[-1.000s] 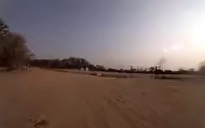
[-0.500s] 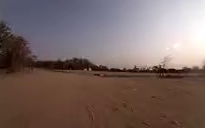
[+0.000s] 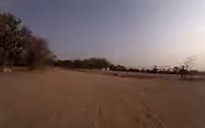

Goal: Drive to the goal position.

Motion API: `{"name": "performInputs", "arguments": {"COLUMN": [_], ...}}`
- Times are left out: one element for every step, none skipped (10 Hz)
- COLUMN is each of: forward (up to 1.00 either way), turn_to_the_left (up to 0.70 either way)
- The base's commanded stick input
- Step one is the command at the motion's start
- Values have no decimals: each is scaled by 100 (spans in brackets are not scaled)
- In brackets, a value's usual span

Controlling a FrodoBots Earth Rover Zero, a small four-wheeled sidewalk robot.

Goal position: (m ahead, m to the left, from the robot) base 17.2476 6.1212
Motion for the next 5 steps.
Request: {"name": "performInputs", "arguments": {"forward": [70,70,70,70,70], "turn_to_the_left": [0,0,0,0,0]}}
